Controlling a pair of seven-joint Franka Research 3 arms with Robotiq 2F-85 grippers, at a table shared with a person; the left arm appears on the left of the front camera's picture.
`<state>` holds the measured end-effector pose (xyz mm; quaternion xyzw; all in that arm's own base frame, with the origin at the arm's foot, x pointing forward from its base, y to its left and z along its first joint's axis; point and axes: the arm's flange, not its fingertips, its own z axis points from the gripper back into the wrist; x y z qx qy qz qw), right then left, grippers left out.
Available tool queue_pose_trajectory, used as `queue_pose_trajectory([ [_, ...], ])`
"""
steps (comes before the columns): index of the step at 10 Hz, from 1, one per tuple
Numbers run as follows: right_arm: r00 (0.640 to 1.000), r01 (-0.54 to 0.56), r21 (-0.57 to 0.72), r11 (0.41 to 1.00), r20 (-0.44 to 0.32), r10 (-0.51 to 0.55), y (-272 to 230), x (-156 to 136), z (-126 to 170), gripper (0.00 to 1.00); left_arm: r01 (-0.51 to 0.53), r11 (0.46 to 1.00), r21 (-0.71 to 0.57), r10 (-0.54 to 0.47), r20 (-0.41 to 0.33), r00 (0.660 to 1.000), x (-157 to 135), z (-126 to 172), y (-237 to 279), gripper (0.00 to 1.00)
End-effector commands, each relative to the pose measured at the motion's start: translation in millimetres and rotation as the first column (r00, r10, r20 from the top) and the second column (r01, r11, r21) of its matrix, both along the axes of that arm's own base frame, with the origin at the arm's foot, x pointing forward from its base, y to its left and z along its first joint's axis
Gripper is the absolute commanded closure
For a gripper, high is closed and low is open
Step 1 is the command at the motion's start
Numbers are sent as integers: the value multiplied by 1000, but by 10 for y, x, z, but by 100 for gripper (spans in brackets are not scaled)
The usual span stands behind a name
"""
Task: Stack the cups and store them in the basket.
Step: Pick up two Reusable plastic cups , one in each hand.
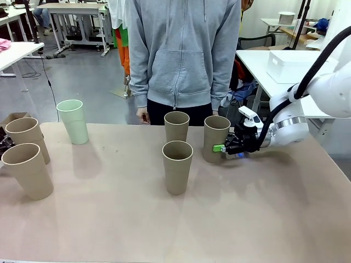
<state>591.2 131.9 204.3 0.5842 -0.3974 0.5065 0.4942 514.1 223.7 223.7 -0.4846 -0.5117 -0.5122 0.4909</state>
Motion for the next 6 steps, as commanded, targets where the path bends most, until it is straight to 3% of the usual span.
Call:
queue_pose_trajectory([
  [1, 999, 42, 1, 999, 9, -42, 54, -66, 39, 0, -27, 999, -19, 28, 51, 998, -138, 5, -120, 0],
  [5, 999, 37, 4, 999, 5, -37, 66, -75, 61, 0, -18, 999, -28, 19, 57, 998, -108, 23, -138, 0],
  [6, 1000, 29, 4, 1000, 2, -29, 66, -80, 70, 16, -11, 999, -33, 13, 56, 998, -104, 28, -129, 19],
])
